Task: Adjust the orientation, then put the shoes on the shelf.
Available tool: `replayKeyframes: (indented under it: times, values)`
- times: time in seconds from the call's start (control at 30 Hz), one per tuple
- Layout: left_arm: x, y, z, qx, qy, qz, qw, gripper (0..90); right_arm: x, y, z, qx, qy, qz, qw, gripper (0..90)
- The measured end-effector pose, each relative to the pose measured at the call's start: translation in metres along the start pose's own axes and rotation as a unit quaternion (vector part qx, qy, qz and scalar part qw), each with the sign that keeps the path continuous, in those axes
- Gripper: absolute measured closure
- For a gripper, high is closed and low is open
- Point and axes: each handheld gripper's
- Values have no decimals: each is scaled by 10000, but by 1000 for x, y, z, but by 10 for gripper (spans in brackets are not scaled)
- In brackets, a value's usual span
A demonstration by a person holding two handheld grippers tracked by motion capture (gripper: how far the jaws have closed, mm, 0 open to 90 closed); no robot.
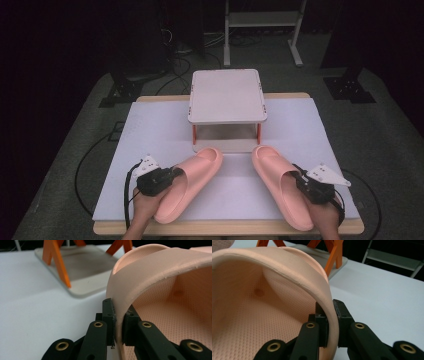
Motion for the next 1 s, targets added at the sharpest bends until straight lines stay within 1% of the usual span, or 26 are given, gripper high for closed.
replayKeyframes:
  times: [0.03,0.07,0.17,0.23,0.27,0.33,0.37,0.4,0.43,0.47,0.5,0.53,0.57,0.6,0.63,0.67,0.7,0.77,0.87,0.97,1.0]
  values:
    - [-4,1,2,30,63,-8,10000,833,-4,0,6,-15,80,-6,10000,828]
    - [-9,2,4,32,89,-60,9999,833,-4,0,6,-15,80,-6,10000,828]
    - [-24,7,11,54,198,-215,9996,833,-10,0,14,-47,175,18,9998,828]
    - [-34,10,15,85,225,-315,9992,833,-14,-1,19,-59,207,16,9998,827]
    - [-38,11,17,106,248,-325,9991,833,-16,-2,21,-70,220,26,9997,828]
    - [-48,12,21,130,284,-426,9986,832,-21,-4,26,-86,262,27,9996,827]
    - [-51,13,22,128,308,-441,9985,833,-23,-4,27,-87,286,39,9995,827]
    - [-51,13,22,128,308,-441,9985,833,-23,-4,27,-87,286,39,9995,827]
    - [-56,13,25,142,387,-449,9981,833,-28,-6,30,-107,328,45,9994,827]
    - [-56,13,25,142,387,-449,9981,833,-28,-6,30,-107,328,45,9994,827]
    - [-57,13,26,143,400,-462,9980,833,-33,-7,34,-111,357,60,9993,827]
    - [-59,13,27,139,416,-456,9980,833,-33,-7,34,-111,357,60,9993,827]
    - [-60,12,27,133,418,-460,9980,833,-39,-8,36,-101,379,88,9992,827]
    - [-61,11,28,143,405,-464,9980,833,-39,-8,36,-101,379,88,9992,827]
    - [-62,10,28,138,429,-460,9979,833,-45,-9,37,-122,385,115,9991,827]
    - [-63,9,28,131,426,-448,9980,833,-45,-9,37,-122,385,115,9991,827]
    - [-63,8,29,124,438,-430,9980,833,-51,-11,38,-127,408,149,9990,827]
    - [-64,6,30,128,485,-344,9981,833,-56,-13,39,-144,400,135,9990,827]
    - [-67,6,31,124,517,-331,9980,833,-61,-14,38,-137,401,163,9990,827]
    - [-74,4,31,116,559,-389,9976,833,-71,-18,38,-146,434,190,9988,827]
    - [-74,4,31,116,559,-389,9976,833,-71,-18,38,-146,434,190,9988,827]
Point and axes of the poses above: each handheld gripper's, and its own axes: z roughly backward along the jaws, x roughly out of its underside, y roughly to its right, and after that the axes turned 13 degrees about -z, right-handed
